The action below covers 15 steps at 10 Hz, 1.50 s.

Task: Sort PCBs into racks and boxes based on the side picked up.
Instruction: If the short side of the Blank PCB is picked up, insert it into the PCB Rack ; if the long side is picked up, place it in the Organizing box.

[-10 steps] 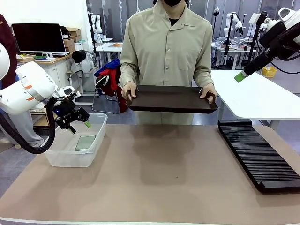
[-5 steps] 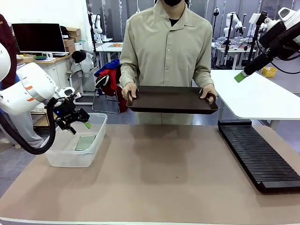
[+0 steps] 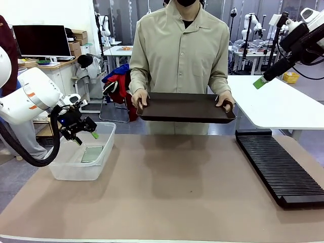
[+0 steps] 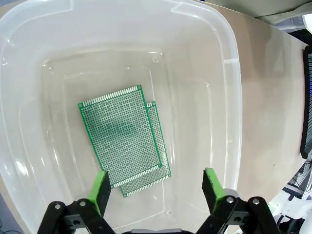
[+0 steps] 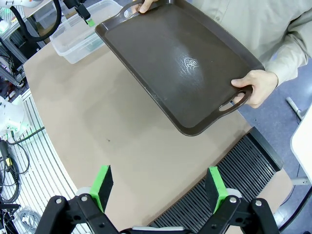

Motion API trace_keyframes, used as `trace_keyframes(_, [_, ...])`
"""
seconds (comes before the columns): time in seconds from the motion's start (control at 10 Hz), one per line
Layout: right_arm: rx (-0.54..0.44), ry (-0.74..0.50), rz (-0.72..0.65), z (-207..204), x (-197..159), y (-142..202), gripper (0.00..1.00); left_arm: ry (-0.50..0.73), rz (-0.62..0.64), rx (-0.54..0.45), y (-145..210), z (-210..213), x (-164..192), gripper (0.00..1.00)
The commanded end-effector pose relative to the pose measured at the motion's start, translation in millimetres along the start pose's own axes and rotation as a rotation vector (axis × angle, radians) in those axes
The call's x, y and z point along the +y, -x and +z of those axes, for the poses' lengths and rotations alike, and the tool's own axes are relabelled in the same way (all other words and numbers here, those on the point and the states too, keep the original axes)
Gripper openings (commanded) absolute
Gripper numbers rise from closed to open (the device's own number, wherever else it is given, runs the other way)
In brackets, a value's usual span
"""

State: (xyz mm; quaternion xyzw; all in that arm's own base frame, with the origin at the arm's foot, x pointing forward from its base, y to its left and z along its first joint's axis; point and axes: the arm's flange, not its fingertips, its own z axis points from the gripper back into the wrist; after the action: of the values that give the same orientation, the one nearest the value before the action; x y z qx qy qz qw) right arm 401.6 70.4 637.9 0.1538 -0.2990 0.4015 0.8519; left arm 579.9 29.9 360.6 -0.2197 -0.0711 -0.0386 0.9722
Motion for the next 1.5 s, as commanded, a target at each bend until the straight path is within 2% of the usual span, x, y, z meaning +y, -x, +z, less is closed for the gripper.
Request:
trace_keyframes(0.0, [-0.008,-0.016,0.000,0,0,1,1.00,0.000,-0.003,-0.001,0,0,0,1.00])
trace_keyframes(0.2, [-0.008,-0.016,0.000,0,0,1,1.00,0.000,0.000,0.000,0,0,0,1.00])
trace_keyframes(0.3, [-0.008,-0.016,0.000,0,0,1,1.00,-0.029,-0.062,0.023,3,14,-1,1.00])
trace_keyframes(0.8, [-0.008,-0.016,0.000,0,0,1,1.00,0.012,-0.388,0.042,46,95,-20,1.00])
trace_keyframes(1.0, [-0.008,-0.016,0.000,0,0,1,1.00,0.033,-0.624,0.009,67,122,-38,1.00])
trace_keyframes(1.4, [-0.008,-0.016,0.000,0,0,1,1.00,0.043,-0.979,-0.032,99,165,-59,1.00])
